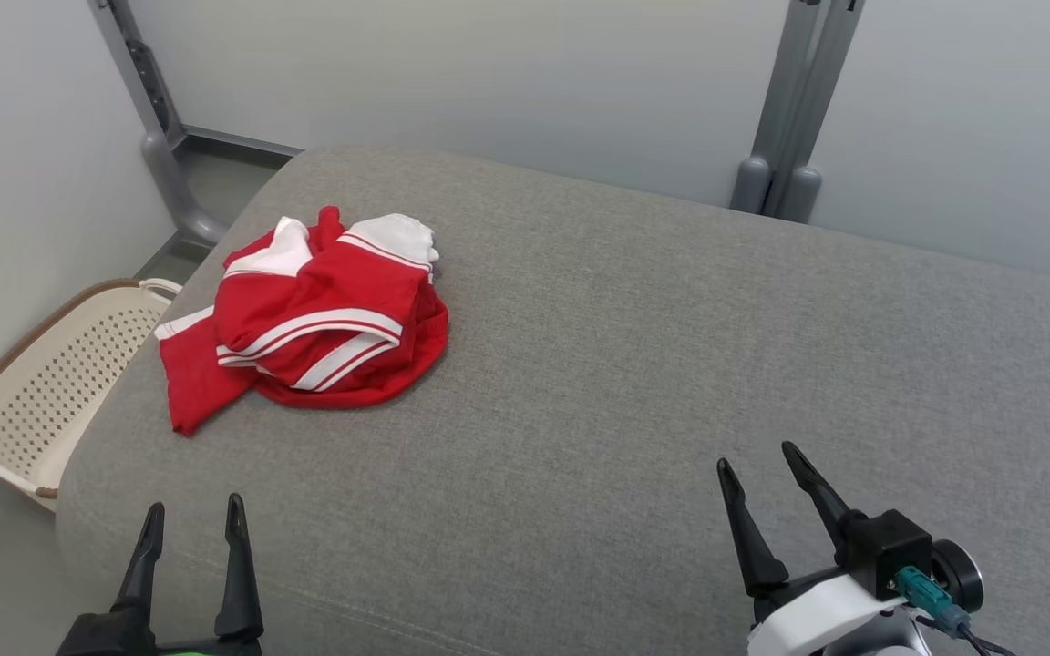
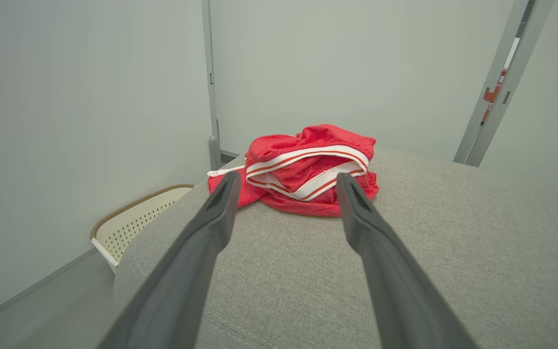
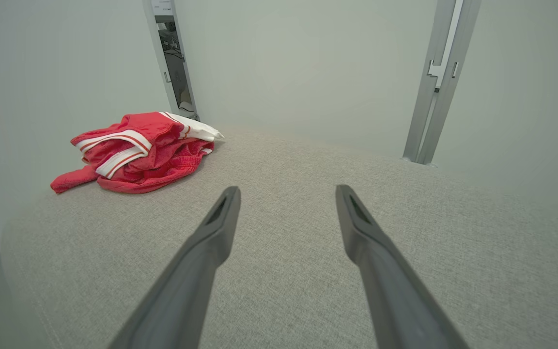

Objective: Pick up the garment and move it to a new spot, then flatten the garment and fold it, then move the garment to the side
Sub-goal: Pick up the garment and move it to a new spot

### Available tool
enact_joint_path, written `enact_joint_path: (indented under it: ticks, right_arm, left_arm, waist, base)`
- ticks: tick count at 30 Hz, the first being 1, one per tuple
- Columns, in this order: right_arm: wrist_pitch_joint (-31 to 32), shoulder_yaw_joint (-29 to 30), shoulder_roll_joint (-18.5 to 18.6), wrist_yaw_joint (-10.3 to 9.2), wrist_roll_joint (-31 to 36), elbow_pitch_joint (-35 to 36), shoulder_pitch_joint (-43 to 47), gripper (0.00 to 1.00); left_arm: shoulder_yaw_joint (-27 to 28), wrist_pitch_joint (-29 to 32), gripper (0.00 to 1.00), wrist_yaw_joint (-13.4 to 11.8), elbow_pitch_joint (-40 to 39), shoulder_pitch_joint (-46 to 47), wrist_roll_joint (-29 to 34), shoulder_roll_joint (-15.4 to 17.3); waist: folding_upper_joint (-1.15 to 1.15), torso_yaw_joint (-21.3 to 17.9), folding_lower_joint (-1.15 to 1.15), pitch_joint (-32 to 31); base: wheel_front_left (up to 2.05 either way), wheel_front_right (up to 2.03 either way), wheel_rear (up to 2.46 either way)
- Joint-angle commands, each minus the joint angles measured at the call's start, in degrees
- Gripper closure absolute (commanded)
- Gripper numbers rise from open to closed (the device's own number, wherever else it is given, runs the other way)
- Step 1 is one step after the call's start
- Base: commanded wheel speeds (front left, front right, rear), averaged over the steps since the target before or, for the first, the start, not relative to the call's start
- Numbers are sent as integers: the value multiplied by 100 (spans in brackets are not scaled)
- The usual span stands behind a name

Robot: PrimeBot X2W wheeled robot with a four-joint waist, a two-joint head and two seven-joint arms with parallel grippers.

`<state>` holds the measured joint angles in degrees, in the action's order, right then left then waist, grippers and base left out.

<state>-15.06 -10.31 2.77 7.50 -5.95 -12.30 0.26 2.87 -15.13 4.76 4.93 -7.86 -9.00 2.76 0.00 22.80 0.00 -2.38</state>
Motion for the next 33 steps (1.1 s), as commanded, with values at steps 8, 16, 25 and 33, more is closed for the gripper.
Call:
enact_joint_path:
  ticks: [8,16,25,33]
  right_arm:
    - [-17,-13,21,-2,96,5,65,0]
    - [-17,152,20,-3,424,63,-155,0]
    - [-17,626,100,-3,969,195,-588,0]
    - [-17,873,532,-4,1199,461,-1034,0]
  left_arm:
    - [13,-4,0,-18,-100,-81,95,22]
    - [-130,-4,0,73,20,526,281,22]
    - [-170,164,0,234,1707,2717,32,528]
    - [-618,1507,0,275,3046,4893,-993,798]
  waist:
    - [0,387,0,6]
    - [0,418,0,512]
    - [0,335,0,1528]
    - [0,229,0,2312]
  base:
    - [0,0,0]
    - [0,0,0]
    - [0,0,0]
    - [0,0,0]
